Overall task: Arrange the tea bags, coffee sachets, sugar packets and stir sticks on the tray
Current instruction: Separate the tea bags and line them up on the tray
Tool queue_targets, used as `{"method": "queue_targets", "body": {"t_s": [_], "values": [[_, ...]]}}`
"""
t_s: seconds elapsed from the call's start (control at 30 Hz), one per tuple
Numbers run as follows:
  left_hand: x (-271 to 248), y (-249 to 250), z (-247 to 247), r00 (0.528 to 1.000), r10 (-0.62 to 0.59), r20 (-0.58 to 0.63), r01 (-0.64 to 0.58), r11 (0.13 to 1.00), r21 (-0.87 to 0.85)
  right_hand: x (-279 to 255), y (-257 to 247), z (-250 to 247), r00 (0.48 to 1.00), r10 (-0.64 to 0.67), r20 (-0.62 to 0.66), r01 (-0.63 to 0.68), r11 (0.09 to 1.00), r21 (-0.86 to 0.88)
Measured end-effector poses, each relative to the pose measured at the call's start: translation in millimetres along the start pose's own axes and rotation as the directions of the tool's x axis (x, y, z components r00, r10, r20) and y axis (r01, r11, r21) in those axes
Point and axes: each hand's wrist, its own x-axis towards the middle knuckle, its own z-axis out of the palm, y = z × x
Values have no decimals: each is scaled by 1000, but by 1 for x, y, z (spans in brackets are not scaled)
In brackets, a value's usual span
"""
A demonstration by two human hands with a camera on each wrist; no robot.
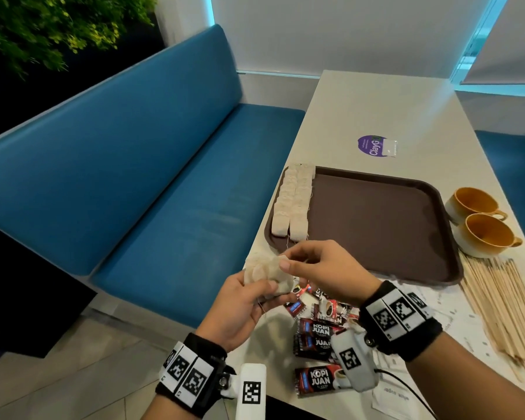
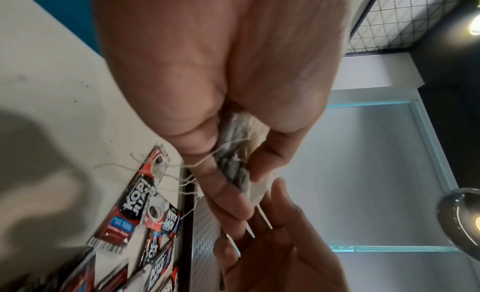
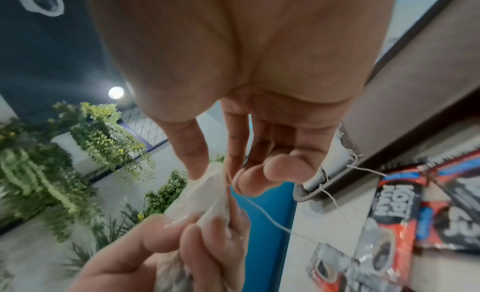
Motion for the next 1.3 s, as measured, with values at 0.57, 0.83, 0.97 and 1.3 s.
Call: {"method": "queue_targets", "body": {"t_s": [0.57, 0.83, 0.97, 1.3], "values": [[9, -12, -6, 987, -70, -141, 71, 997, 2, 52, 17, -38, 936, 112, -335, -63, 986, 154], [6, -11, -16, 987, -37, -156, 39, 999, 9, 112, 26, -13, 948, 250, -196, -228, 965, 127], [5, -11, -21, 984, -48, -172, 52, 999, 18, 121, 29, -6, 928, 252, -274, -258, 966, 14], [7, -13, -25, 985, -40, -170, 48, 998, 38, 124, 28, -8, 952, 82, -294, -202, 890, -408]]}}
